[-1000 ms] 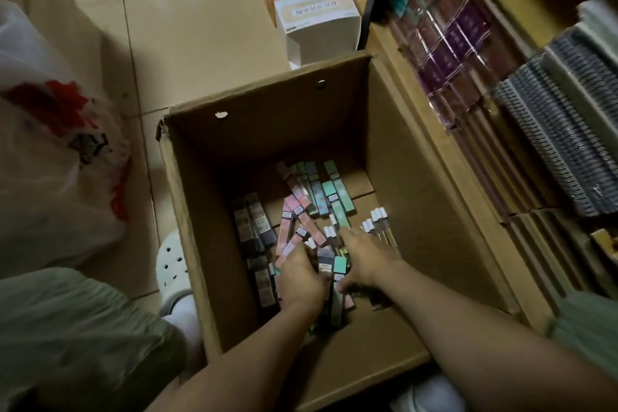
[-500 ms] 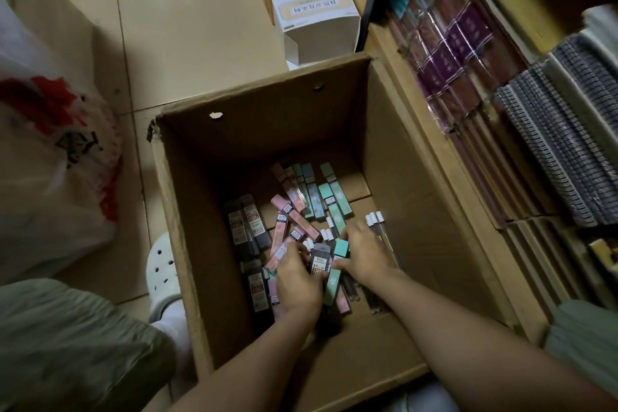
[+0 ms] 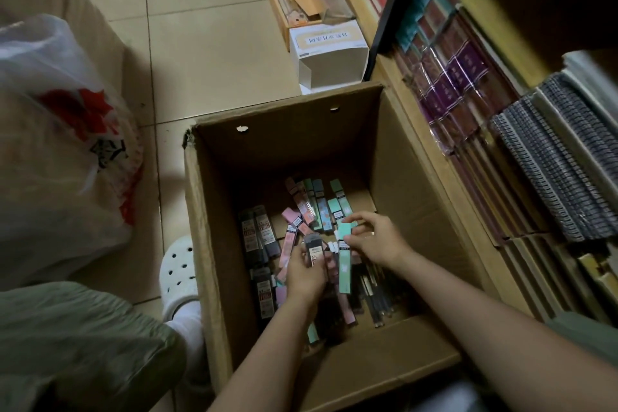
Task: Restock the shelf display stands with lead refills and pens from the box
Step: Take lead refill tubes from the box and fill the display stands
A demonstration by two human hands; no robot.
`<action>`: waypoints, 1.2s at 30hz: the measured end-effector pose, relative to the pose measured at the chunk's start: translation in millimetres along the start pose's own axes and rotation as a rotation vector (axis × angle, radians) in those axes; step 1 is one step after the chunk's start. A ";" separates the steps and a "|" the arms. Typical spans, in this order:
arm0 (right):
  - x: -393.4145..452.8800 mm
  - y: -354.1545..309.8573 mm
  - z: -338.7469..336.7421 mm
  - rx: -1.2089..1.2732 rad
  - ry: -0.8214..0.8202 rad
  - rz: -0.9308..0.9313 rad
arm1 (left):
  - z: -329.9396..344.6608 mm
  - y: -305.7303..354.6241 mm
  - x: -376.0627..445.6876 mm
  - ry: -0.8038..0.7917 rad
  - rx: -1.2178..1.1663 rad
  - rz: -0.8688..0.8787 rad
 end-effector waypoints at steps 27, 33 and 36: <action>41.8 -34.1 67.2 -0.468 0.344 -0.097 | -13.4 7.2 23.6 0.209 -0.326 -0.046; 24.4 -3.7 33.8 -0.481 0.178 0.131 | -11.1 7.5 15.7 0.185 -0.337 -0.085; 1.2 7.1 14.0 -0.508 0.177 0.206 | -11.4 7.7 5.0 0.170 -0.313 -0.130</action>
Point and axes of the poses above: each hand's wrist, its own x-axis towards the middle knuckle, its own z-axis out of the palm, y = z × x, the point moved 3 cm from there along x, towards the middle knuckle, and after that the axes turned 12 degrees about z, right-handed, at the moved point
